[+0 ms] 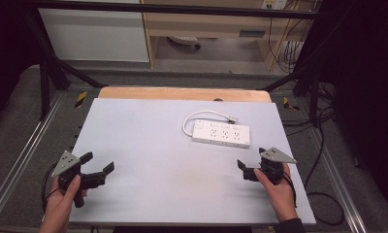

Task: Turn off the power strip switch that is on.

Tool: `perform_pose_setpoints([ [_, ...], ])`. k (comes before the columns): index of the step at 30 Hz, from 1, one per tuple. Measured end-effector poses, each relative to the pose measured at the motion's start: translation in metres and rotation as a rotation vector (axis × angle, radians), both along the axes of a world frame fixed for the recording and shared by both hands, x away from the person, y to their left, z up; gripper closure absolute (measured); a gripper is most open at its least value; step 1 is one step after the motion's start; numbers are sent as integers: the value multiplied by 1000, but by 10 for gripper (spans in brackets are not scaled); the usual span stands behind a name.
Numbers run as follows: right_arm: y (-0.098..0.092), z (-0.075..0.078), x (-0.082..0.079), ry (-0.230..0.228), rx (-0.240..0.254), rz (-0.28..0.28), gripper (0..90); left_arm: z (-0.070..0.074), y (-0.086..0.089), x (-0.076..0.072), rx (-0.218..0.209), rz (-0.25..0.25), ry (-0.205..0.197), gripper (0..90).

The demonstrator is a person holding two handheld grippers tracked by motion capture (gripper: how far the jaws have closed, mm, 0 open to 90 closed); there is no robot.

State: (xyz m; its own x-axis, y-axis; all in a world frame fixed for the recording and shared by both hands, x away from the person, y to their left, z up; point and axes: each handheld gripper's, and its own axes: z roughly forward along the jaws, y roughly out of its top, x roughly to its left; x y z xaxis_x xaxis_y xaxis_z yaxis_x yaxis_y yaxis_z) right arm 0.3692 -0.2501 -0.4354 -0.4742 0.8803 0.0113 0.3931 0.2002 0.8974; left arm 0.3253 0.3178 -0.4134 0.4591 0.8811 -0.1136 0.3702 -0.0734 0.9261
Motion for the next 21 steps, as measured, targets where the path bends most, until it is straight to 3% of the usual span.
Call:
perform_pose_setpoints([
  [2,2,0,1,1,-10,8,32,0,1,-4,-4,0,-1,54],
  [5,4,5,2,-9,8,12,33,-2,1,-7,-3,-10,14,52],
  [12,4,20,4,-20,45,-6,45,-1,-3,-9,13,-32,9,51],
  [16,1,30,7,-16,68,-14,53,0,-2,-9,1,-22,6,51],
  [21,0,37,14,-25,63,-32,50,0,3,-9,-8,7,10,53],
])
